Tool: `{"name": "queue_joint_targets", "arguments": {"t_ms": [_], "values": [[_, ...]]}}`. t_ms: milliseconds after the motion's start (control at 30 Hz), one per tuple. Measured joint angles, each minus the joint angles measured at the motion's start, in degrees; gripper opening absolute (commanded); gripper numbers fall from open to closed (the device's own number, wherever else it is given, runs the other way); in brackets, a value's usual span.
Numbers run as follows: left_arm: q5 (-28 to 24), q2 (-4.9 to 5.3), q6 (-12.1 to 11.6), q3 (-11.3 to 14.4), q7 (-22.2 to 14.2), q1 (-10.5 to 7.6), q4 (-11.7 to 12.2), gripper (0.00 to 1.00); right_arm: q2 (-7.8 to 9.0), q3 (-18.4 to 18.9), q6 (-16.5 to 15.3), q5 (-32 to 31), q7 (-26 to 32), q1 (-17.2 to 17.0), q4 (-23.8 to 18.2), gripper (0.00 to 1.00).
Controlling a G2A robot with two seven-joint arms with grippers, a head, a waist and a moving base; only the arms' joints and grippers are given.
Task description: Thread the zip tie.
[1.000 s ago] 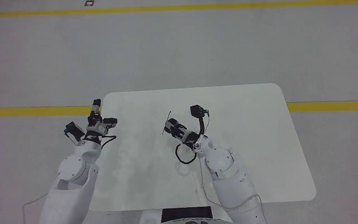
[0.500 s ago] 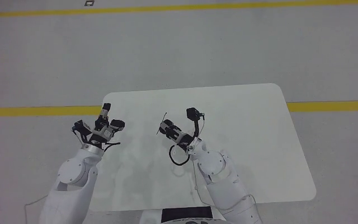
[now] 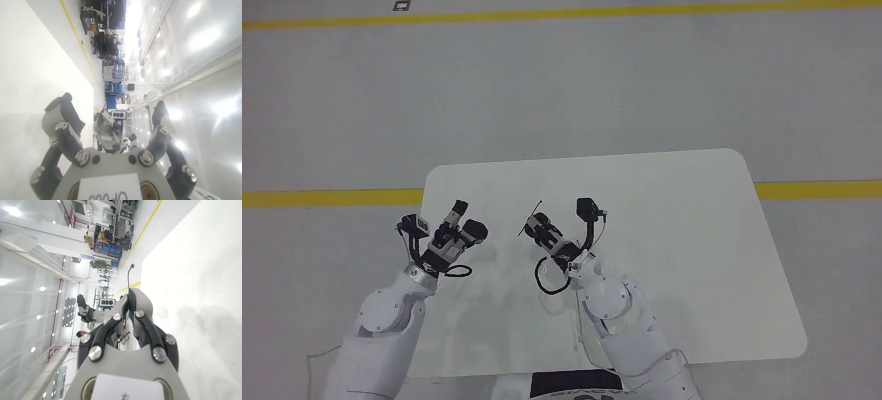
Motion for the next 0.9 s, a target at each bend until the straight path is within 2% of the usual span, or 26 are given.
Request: {"name": "queue_joint_targets", "arguments": {"t_ms": [100, 167, 233, 400, 500, 700, 800, 900], "values": [[0.5, 0.08, -0.2, 0.0, 0.1, -0.16, -0.1, 1.00, 0.00, 0.0, 0.0, 0.0, 0.0, 0.0, 0.0, 0.00], [3.7, 0.25, -0.6, 0.4, -0.4, -0.42, -0.3, 1.00, 0.03, -0.1, 0.0, 0.0, -0.3, 0.0, 0.0, 0.00], [7.0, 0.27, -0.7, 1.1, -3.3, -0.59, -0.1, 1.00, 0.06, -0.6, 0.4, 0.4, -1.0, 0.0, 0.1, 0.00], [4.3, 0.69, -0.7, 0.2, -10.9, -1.32, 0.6, 1.00, -0.10, -2.1, 1.5, 2.2, -4.2, 0.3, 0.9, 0.00], [5.3, 0.79, -0.7, -0.5, -13.2, -1.71, 0.0, 1.00, -0.14, -2.8, 1.8, 3.2, -4.9, 0.7, 1.8, 0.00], [5.5, 0.78, -0.6, -0.6, -13.1, -1.73, -0.1, 1.00, -0.14, -2.8, 1.7, 3.3, -4.9, 0.8, 1.8, 0.00], [6.4, 0.78, -0.2, 0.5, -13.0, -1.93, 0.0, 1.00, -0.12, -3.3, 1.8, 3.4, -5.4, 0.6, 1.8, 0.00], [6.0, 0.85, -0.6, 1.4, -14.4, -2.33, 0.6, 1.00, -0.15, -4.1, 1.6, 4.0, -6.7, 0.7, 2.2, 0.00]]}}
